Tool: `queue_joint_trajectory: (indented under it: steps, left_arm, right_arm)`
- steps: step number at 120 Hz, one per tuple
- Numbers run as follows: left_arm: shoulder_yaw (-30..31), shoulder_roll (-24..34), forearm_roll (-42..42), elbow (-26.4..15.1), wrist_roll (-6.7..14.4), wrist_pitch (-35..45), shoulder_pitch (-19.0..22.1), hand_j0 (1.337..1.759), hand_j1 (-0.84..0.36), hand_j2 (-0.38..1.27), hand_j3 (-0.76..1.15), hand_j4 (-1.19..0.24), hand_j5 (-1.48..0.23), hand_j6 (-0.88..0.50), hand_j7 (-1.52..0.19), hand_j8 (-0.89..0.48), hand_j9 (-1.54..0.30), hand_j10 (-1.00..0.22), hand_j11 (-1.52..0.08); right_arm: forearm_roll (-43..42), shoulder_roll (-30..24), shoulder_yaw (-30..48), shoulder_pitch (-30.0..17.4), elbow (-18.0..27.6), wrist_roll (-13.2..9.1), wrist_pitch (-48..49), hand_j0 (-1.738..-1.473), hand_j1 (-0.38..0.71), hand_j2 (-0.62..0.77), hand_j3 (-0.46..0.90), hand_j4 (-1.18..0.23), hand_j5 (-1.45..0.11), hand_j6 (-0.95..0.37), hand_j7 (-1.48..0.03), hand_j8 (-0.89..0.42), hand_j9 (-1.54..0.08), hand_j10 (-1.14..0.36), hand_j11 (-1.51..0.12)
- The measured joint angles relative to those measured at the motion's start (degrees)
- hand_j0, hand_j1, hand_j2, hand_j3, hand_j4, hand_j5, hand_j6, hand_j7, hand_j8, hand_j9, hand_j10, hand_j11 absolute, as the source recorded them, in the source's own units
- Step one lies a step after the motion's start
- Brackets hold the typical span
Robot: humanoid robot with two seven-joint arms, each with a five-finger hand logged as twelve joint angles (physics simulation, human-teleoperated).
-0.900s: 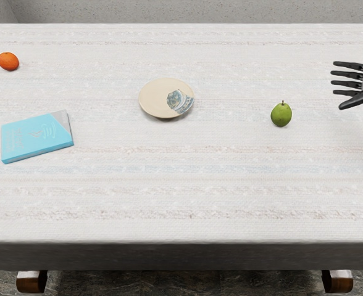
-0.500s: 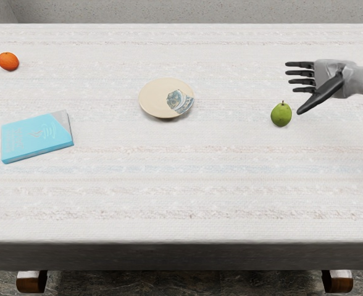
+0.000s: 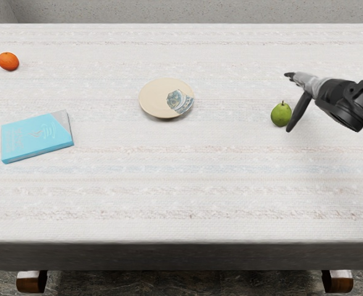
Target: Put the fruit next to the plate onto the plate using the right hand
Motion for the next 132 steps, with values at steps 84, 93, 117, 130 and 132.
queue_joint_trajectory:
  steps: [84, 93, 117, 130, 132]
  left_arm:
    - [0.0, 0.0, 0.0, 0.01, 0.0, 0.0, 0.0, 1.658, 0.35, 0.0, 0.0, 0.0, 0.0, 0.0, 0.0, 0.0, 0.0, 0.0, 0.0]
    - [0.0, 0.0, -0.01, 0.0, 0.0, 0.0, 0.0, 1.658, 0.35, 0.0, 0.0, 0.0, 0.0, 0.0, 0.0, 0.0, 0.0, 0.0, 0.0]
    - [0.0, 0.0, -0.01, -0.01, 0.0, 0.0, 0.0, 1.658, 0.35, 0.0, 0.0, 0.0, 0.0, 0.0, 0.0, 0.0, 0.0, 0.0, 0.0]
    - [0.0, 0.0, 0.0, -0.01, 0.0, -0.01, 0.0, 1.658, 0.35, 0.0, 0.0, 0.0, 0.0, 0.0, 0.0, 0.0, 0.0, 0.0, 0.0]
    - [0.0, 0.0, 0.0, 0.0, 0.0, 0.0, 0.0, 1.658, 0.35, 0.0, 0.0, 0.0, 0.0, 0.0, 0.0, 0.0, 0.0, 0.0, 0.0]
  right_arm:
    - [2.54, 8.33, -4.27, -1.35, -6.17, 0.07, -12.39, -1.658, -0.19, -0.03, 0.0, -0.13, -0.17, -0.14, -0.17, -0.13, -0.17, -0.13, -0.17]
    - [2.84, 8.33, -4.29, -1.57, -6.25, 0.07, -12.29, -1.658, -0.13, -0.04, 0.0, -0.19, -0.24, -0.19, -0.24, -0.19, -0.24, -0.18, -0.24]
    - [3.11, 8.32, -4.22, -2.22, -6.32, 0.12, -12.17, -1.657, -0.03, -0.11, 0.0, -0.27, -0.38, -0.28, -0.36, -0.27, -0.38, -0.27, -0.38]
    - [3.14, 8.42, -4.21, -2.8, -7.07, 0.16, -12.14, -1.657, 0.0, -0.1, 0.0, -0.3, -0.41, -0.31, -0.4, -0.3, -0.41, -0.29, -0.41]
    - [3.15, 8.42, -4.21, -2.85, -7.14, 0.16, -12.14, -1.657, 0.0, -0.1, 0.0, -0.3, -0.41, -0.31, -0.4, -0.3, -0.41, -0.3, -0.41]
